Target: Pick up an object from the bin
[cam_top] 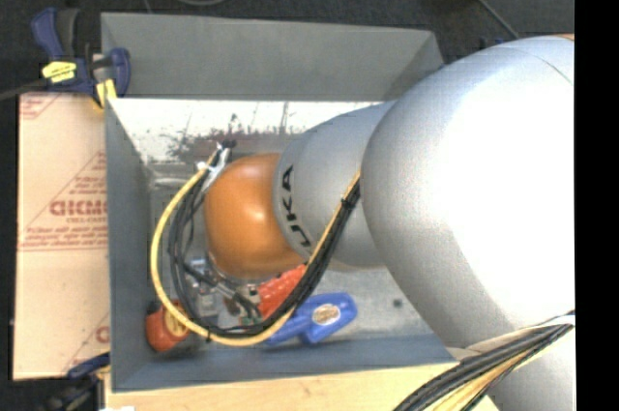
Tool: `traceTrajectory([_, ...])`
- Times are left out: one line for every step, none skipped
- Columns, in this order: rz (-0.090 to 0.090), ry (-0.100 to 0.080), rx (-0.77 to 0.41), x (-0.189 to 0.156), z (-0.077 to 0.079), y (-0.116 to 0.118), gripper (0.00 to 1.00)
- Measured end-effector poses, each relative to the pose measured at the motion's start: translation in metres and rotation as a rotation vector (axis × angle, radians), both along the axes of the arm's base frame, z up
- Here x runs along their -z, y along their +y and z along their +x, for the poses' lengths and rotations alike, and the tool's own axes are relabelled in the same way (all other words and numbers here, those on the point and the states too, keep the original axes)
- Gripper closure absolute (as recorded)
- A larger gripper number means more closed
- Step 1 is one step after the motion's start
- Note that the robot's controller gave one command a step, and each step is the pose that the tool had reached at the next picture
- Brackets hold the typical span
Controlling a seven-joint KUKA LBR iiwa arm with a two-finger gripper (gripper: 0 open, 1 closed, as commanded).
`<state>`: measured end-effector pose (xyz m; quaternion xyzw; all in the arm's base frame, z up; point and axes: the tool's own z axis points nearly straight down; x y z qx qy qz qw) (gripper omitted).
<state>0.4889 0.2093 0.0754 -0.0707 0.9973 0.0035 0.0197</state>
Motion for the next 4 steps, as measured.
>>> traceTrajectory([0.0, 0.0, 0.001, 0.0, 0.0, 0.0, 1.0])
traceTrajectory([-0.009, 0.023, -0.003, -0.019, 0.007, 0.007, 1.0])
traceTrajectory([-0.009, 0.035, -0.011, -0.037, -0.008, -0.005, 0.0])
traceTrajectory([-0.009, 0.035, -0.01, -0.037, -0.008, -0.005, 0.0])
